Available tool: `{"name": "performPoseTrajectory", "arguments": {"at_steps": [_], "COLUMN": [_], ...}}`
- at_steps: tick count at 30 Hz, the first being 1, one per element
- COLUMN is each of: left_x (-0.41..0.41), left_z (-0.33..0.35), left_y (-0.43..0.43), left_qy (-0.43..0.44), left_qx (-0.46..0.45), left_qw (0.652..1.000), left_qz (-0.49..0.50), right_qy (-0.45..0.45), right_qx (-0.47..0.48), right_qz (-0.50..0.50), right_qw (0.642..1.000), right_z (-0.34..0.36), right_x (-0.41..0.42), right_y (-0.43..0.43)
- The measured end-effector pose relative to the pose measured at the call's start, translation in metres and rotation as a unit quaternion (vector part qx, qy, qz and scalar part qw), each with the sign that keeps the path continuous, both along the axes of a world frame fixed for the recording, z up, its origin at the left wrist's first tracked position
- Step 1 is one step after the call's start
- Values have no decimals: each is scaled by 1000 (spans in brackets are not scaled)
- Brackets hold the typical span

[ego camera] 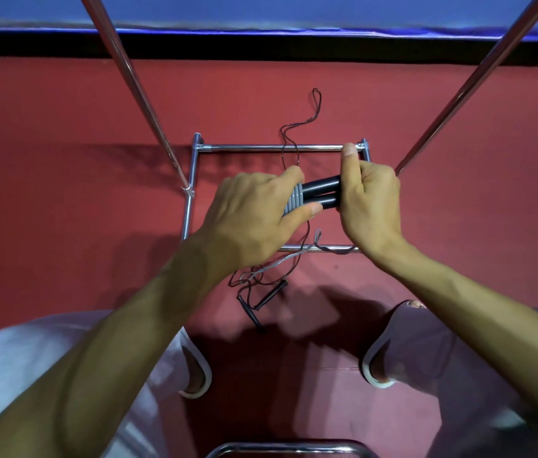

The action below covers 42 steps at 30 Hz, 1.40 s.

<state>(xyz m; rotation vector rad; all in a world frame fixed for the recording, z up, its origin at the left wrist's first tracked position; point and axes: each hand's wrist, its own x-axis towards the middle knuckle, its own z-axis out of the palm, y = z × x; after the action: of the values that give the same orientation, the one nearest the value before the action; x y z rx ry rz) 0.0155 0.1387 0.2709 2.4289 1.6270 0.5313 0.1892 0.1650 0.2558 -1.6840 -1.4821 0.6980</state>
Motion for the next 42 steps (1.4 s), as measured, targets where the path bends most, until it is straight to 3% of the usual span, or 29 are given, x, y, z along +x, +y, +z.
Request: {"name": "performPoseTrajectory", "arguments": {"at_steps": [7, 10, 13, 16, 18, 20, 22, 23, 24, 26, 27, 29, 31, 34, 36, 38, 39, 40, 42], "left_x": [3, 0, -4, -7, -6, -6, -5, -6, -6, -8, -8, -8, -8, -8, -7, -6, -7, -7, -8], "left_z": [-2, -2, 2, 0, -1, -1, 2, 4, 6, 7, 8, 9, 8, 6, 5, 9, 11, 12, 13], "left_y": [1, 1, 6, 14, 14, 14, 16, 16, 17, 18, 17, 17, 17, 15, 14, 13, 13, 14, 14], "left_qy": [-25, -81, -211, -357, -395, -425, -454, -466, -473, -480, -482, -483, -476, -451, -447, -455, -459, -462, -460], "left_qx": [-24, -31, -69, -147, -165, -180, -202, -210, -214, -216, -214, -209, -201, -199, -208, -219, -225, -231, -241], "left_qw": [999, 996, 973, 918, 897, 878, 855, 846, 841, 836, 836, 839, 844, 858, 858, 849, 845, 840, 836], "left_qz": [3, 29, 67, 92, 106, 127, 146, 151, 153, 154, 150, 140, 142, 143, 144, 154, 159, 165, 176], "right_qy": [17, 136, 245, 258, 189, 8, -140, -162, -149, 8, 118, 281, 316, 165, -59, -240, -261, -221, 12], "right_qx": [-33, -119, -222, -230, -141, 11, 122, 134, 109, -68, -181, -351, -407, -355, -214, -71, -46, -57, -173], "right_qz": [36, 75, 138, 214, 265, 302, 300, 301, 307, 314, 308, 272, 257, 319, 356, 343, 332, 327, 294], "right_qw": [999, 981, 933, 914, 935, 953, 936, 930, 934, 947, 927, 851, 818, 863, 908, 906, 905, 917, 940], "right_z": [-2, 15, 26, 25, 23, 18, 15, 15, 18, 25, 29, 36, 36, 32, 30, 28, 28, 28, 26], "right_x": [6, 3, 6, 15, 22, 29, 34, 35, 34, 30, 27, 26, 29, 30, 30, 30, 28, 26, 23], "right_y": [5, 6, 6, 6, 7, 9, 10, 9, 8, 7, 7, 7, 10, 9, 4, 2, 1, 1, 2]}}
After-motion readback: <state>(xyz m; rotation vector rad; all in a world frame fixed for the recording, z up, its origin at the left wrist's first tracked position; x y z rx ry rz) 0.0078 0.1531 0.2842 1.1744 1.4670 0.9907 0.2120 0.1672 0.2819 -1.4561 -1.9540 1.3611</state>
